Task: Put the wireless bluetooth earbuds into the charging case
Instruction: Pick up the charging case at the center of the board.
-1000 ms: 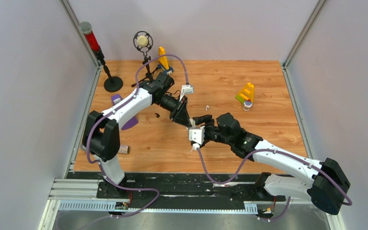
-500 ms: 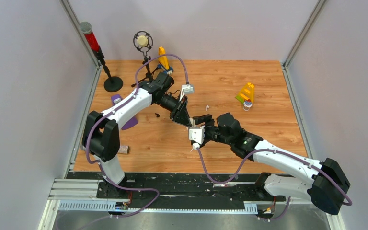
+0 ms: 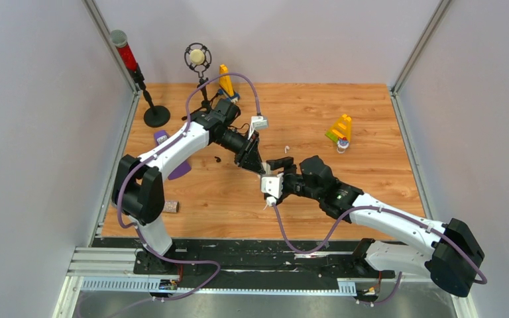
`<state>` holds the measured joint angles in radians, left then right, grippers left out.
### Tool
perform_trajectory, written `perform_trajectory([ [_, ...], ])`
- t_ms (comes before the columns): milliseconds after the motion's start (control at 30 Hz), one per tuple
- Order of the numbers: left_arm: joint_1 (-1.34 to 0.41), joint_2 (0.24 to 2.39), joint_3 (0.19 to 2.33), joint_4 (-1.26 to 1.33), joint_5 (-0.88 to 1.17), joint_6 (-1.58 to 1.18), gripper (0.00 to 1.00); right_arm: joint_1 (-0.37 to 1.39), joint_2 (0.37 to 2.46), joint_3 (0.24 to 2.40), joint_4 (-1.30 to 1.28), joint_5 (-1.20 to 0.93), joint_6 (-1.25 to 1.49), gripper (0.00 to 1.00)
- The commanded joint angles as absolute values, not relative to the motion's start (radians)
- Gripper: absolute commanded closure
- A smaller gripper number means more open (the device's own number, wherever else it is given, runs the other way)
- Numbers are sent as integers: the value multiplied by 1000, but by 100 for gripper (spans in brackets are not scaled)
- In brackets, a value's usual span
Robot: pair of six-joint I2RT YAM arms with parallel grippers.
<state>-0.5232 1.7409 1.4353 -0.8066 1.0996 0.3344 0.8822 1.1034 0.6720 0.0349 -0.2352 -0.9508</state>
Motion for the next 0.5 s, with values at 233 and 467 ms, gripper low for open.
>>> perform_trajectory([
  [233,-509,1648,1457,-775,1098,320,82,800,1065,785,-22,-323,-755,7],
  [467,-474,1579,1403,-670,1130,258,85,602,1074,939,-191,-645,-518,8],
])
